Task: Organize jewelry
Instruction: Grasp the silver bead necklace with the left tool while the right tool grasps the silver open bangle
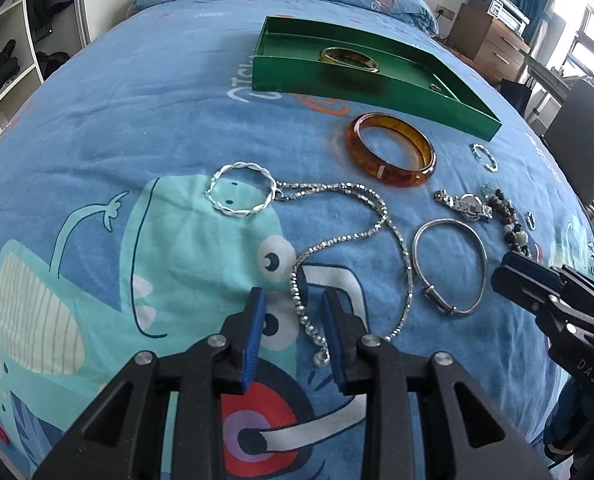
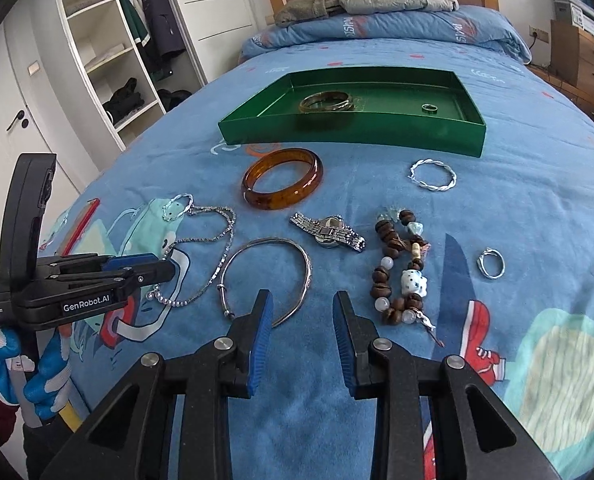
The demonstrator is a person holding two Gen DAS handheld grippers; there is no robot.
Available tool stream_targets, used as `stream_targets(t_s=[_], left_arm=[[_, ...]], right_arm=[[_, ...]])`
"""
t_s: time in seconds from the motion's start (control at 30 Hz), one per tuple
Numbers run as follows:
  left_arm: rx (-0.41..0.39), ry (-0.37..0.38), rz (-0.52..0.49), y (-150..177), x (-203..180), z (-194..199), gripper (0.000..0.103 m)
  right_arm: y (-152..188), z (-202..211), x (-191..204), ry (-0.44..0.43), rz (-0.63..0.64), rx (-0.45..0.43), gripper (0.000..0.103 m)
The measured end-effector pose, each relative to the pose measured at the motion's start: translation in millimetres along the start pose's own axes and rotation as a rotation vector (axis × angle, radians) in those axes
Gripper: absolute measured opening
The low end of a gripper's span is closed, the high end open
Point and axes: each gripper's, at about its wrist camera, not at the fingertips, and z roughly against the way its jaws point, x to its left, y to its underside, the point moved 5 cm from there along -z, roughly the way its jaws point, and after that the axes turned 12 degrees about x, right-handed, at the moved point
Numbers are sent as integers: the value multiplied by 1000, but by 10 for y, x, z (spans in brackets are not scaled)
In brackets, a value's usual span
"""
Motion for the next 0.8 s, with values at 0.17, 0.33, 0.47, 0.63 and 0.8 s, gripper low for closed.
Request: stream_targets(t_s=[0.17,0.33,0.47,0.63,0.8], left_arm=[[-5,-65,-68,16,-91,-46,28],[3,-61,-84,13,-84,-78,29],[-24,-91,-109,36,-103,-89,28],[-53,-88,-99,67,-119,-59,26],[-70,-97,-116,120,-175,-20,5]], right_arm=[[-105,-157,42,40,31,52,29],[-172,-296,101,114,107,158,30],[-177,-335,112,134,132,188,29],[-191,-343,177,167,143,172,16],[-178,-310,183,149,114,120,5]])
